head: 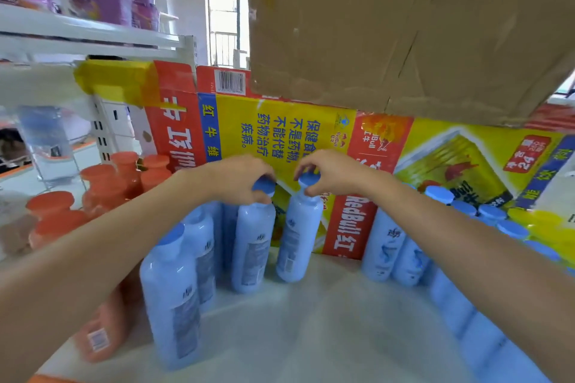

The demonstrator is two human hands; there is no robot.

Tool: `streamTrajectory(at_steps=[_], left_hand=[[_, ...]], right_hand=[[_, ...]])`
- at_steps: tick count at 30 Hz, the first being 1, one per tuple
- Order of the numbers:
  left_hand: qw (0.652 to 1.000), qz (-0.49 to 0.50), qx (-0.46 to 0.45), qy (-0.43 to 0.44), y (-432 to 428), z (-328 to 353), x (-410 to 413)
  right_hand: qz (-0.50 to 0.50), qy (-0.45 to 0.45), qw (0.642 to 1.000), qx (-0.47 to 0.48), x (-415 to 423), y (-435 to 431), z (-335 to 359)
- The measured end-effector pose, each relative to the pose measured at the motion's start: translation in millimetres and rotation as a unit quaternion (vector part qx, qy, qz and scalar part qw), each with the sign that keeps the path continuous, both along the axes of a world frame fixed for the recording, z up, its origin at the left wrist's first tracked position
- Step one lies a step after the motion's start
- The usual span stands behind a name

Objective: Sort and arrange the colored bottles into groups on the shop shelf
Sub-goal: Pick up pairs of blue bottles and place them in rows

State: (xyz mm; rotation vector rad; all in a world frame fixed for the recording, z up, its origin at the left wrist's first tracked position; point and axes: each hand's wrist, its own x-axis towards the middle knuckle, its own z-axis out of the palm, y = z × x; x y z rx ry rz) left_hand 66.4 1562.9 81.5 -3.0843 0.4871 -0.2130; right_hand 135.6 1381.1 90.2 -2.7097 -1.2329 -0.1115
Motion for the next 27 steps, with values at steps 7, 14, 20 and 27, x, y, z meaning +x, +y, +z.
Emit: streamTrajectory(at_steps=[7,14,20,27], left_hand=[[0.998,-0.069,-0.001,0.005,-52.1,13.6,18.3],[0.987,-0.155,-0.038,0.033,-115.3,11.2,41.2],[0.977,-0.206,-0.029,0.04,-164.1,9.7,54.9],[0.972,-0.211,-0.046,0.094,-182.3,-0.6,62.4]], right_hand=[[-0.028,0.003,0.999,-0.018,-20.1,-62.1,14.1],[-0.084,0.025,0.996,-0.026,-26.3,-129.0,17.7],[-0.116,0.022,0.992,-0.035,-20.8,-174.8,9.7],[-0.095,0.062,0.993,-0.034,-9.8,-198.0,-3.3]])
